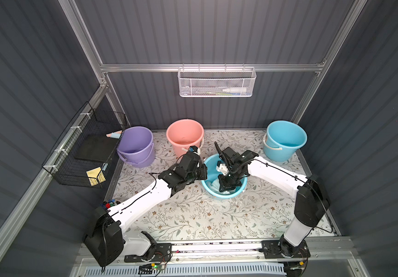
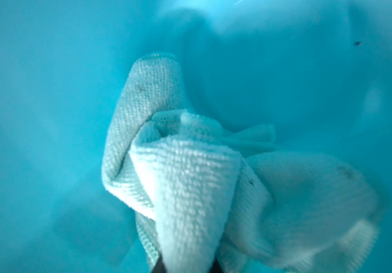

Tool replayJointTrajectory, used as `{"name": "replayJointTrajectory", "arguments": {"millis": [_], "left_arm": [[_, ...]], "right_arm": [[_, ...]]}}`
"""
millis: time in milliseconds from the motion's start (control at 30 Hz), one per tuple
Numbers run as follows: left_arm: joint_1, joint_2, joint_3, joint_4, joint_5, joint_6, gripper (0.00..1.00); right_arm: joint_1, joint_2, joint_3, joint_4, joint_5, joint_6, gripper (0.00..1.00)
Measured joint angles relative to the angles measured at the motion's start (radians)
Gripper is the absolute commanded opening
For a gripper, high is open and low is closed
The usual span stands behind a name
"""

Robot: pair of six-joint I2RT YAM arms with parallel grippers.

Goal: Wipe the inside of the bucket with a cloth
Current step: Wipe the dirt from the inside of the bucket.

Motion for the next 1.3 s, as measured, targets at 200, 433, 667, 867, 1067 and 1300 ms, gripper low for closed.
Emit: {"name": "replayJointTrajectory", "arguments": {"millis": [200,433,667,867,1067,1300], "left_arm": [[0.000,0.000,0.000,0.011,0.004,0.000,0.00],[0.000,0.000,0.000,0.010,0.005,0.001,0.00],[0.000,0.000,0.000,0.012,0.008,0.005,0.00],[0.000,0.000,0.000,0.018,0.008,0.008,0.00],[0.000,0.000,0.000,0.018,0.010,0.008,0.00],[0.000,0.000,0.000,0.016,0.006,0.008,0.00]], "right_arm": [[0.000,-0.094,-0.011,0.084,-0.124,0.130,0.00],[0.000,-0.165,-0.100,0.298,-0.187,0.358,0.00],[0.001,-0.175,-0.198,0.503,-0.140,0.584,0.00],[0.026,-0.127,-0.190,0.551,-0.006,0.637,0.00],[0.048,-0.028,-0.198,0.571,0.121,0.637,0.00],[0.050,0.107,-0.217,0.610,0.173,0.637,0.00]]}}
